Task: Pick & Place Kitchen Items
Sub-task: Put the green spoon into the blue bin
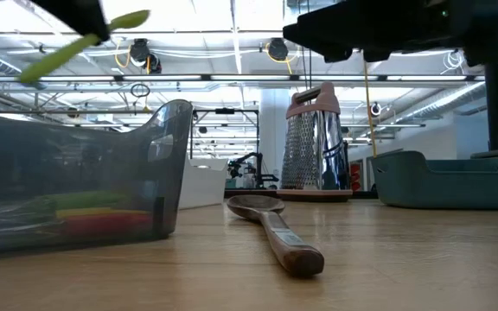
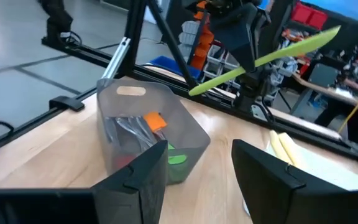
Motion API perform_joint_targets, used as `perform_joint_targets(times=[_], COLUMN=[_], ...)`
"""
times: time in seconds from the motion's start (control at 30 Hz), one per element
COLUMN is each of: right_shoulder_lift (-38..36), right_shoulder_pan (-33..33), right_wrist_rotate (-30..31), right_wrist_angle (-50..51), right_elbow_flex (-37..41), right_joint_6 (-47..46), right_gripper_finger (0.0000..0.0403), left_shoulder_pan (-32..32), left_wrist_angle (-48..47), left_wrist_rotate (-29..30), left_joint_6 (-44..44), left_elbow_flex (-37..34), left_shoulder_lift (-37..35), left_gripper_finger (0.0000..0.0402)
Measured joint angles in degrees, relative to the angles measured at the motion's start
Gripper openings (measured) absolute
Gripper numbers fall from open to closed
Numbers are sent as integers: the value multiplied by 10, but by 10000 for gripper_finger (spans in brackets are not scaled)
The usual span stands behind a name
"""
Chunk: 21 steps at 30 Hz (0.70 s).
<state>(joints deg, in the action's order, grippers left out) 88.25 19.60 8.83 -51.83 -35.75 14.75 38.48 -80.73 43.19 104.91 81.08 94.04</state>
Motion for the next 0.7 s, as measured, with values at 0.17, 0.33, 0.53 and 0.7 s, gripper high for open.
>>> perform_joint_targets(times=[0.17,0.33,0.53,0.7], right_shoulder_lift=[0,0,0,0], right_shoulder_pan=[-19,-38,-53,-57], right_wrist_rotate=[0,0,1,2], right_wrist_angle=[0,3,7,6], right_elbow_flex=[0,0,0,0], right_joint_6=[-60,-110,-128,-143], right_gripper_finger=[173,173,173,173], left_shoulder_pan=[-44,-82,-118,-141], left_wrist_angle=[120,273,477,613], left_wrist_rotate=[85,123,139,139], left_joint_6=[-145,-327,-555,-707], left_elbow_flex=[0,0,0,0], left_shoulder_lift=[0,0,0,13], left_gripper_finger=[30,30,31,31])
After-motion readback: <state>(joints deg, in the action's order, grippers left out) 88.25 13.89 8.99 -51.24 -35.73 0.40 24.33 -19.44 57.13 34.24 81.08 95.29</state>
